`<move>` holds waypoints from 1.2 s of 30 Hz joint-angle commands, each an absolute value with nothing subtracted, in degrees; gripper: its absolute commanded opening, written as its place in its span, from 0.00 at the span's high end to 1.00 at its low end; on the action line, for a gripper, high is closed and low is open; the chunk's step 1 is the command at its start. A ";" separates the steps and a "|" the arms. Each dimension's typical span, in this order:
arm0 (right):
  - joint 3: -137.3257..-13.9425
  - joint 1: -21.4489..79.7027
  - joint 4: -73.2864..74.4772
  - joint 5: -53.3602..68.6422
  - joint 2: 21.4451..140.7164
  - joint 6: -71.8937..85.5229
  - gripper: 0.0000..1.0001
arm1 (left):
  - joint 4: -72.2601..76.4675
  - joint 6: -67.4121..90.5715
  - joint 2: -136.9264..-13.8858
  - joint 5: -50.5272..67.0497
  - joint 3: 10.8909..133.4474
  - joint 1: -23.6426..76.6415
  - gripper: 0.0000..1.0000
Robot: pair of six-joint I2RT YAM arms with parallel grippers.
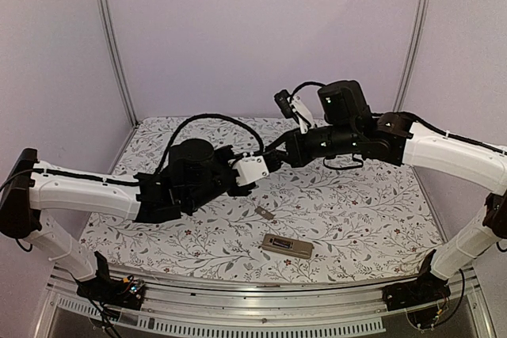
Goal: Load the batteries into the remote control
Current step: Pass from the left arm to the right, then pass from the right arm to the left
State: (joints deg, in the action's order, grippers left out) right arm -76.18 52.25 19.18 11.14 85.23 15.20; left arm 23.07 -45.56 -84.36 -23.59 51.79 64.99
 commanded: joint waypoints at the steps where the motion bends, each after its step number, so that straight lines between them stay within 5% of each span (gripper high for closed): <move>1: -74.90 51.12 18.73 12.48 83.16 14.37 1.00 | 22.85 -42.33 -82.07 -20.79 51.01 65.17 0.92; 3: -74.29 50.39 17.27 14.67 82.17 14.41 1.00 | 22.77 -38.62 -80.49 -17.81 50.33 63.97 0.54; 4: -73.82 50.29 16.25 15.89 81.18 13.96 1.00 | 22.76 -36.58 -79.32 -15.12 49.23 62.99 0.44; 8: -71.30 50.27 10.13 23.26 77.35 11.57 1.00 | 25.61 -27.88 -73.90 1.25 44.47 58.91 0.29; 20: -65.30 50.41 -5.90 33.30 72.50 10.84 1.00 | 48.44 -3.51 -74.87 23.76 43.60 55.94 0.46; 36: -64.59 50.45 -5.67 34.26 72.59 10.38 1.00 | 48.05 7.17 -77.61 25.93 48.01 52.51 0.61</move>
